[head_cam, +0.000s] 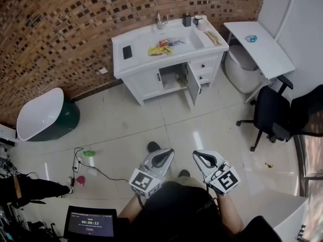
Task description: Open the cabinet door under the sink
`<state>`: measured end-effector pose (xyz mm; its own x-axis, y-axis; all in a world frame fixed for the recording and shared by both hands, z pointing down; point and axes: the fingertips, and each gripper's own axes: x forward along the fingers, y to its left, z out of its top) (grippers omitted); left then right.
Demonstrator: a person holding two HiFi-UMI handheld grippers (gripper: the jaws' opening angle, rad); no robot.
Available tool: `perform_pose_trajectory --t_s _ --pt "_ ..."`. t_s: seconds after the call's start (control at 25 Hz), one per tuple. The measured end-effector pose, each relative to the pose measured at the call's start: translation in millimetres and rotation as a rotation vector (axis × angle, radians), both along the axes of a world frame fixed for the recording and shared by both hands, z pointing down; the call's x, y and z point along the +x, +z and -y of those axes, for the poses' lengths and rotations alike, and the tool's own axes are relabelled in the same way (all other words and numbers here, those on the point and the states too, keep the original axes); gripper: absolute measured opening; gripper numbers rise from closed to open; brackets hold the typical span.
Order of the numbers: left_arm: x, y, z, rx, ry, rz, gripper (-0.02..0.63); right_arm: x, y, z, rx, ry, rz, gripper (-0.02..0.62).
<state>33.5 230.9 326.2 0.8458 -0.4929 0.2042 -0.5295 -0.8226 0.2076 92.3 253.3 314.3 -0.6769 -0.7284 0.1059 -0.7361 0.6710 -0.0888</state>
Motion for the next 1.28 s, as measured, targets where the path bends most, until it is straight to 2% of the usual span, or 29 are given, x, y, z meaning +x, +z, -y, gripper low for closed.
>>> perform_pose_trajectory --t_s 0.16,0.28,0.56,0.8,0.92,1.28 --pt "14 -3 -38 0.020 0.037 0.003 0.017 -4 -3 -34 0.029 -0.017 -0.016 -0.008" --pt "23 -5 -44 0.030 0.047 0.000 0.017 1 -8 -38 0.037 -0.013 -0.015 -0.008" --pt "23 -24 -56 0.059 0.061 -0.009 0.017 13 -9 -41 0.011 0.063 -0.057 -0.008" --pt "22 -13 -60 0.036 0.030 -0.024 0.017 -3 -13 -43 0.040 -0.013 -0.109 -0.008" --pt "21 -10 -57 0.028 0.002 -0.035 0.017 -7 -16 -41 0.053 -0.017 -0.114 -0.008" --pt "12 -1 -63 0.008 -0.028 -0.039 0.017 -21 -4 -48 0.022 -0.071 -0.147 -0.008"
